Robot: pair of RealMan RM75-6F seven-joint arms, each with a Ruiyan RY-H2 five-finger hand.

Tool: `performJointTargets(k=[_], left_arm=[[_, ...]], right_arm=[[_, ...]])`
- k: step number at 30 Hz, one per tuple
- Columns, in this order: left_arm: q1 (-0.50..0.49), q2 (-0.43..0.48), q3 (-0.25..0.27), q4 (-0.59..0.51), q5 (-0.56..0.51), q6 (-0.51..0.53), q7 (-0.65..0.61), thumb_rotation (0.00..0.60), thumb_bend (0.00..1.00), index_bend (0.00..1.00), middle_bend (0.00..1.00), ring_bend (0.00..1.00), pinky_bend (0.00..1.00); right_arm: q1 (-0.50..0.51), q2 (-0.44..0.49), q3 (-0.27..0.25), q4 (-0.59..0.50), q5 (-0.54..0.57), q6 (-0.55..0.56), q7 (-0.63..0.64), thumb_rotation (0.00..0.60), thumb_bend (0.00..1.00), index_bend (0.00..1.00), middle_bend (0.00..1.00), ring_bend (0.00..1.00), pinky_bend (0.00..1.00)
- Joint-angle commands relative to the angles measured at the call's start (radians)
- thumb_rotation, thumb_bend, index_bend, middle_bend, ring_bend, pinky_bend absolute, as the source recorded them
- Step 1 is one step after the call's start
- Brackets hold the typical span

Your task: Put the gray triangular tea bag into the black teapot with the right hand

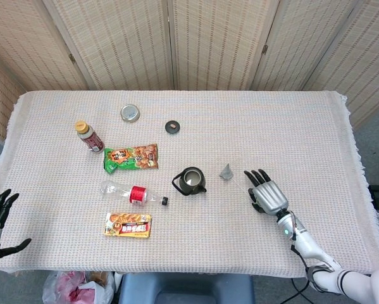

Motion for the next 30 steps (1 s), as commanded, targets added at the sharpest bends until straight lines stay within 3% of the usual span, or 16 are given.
performJointTargets(k=[1,10,20,30], left_arm=[[0.000,-0.003,-0.001,0.003,0.002,0.003,0.000,0.600,0.13,0.00,0.00,0.00,0.07],[-0.001,-0.005,0.002,0.006,0.010,0.007,0.003,0.600,0.13,0.00,0.00,0.00,0.07],[-0.005,-0.007,0.009,-0.002,0.024,0.003,0.025,0.600,0.13,0.00,0.00,0.00,0.07],[-0.012,0.002,0.011,-0.008,0.019,-0.015,0.014,0.600,0.13,0.00,0.00,0.00,0.07]], right_arm=[[-0.001,0.001,0.003,-0.002,-0.001,0.010,0.005,0.600,0.31,0.66,0.04,0.00,0.00],[-0.007,0.059,0.038,-0.087,-0.014,0.096,-0.005,0.600,0.31,0.66,0.05,0.00,0.00],[0.013,0.193,0.122,-0.308,0.003,0.164,-0.117,0.600,0.31,0.67,0.06,0.00,0.00],[0.046,0.266,0.204,-0.474,0.035,0.199,-0.235,0.600,0.30,0.67,0.06,0.00,0.00]])
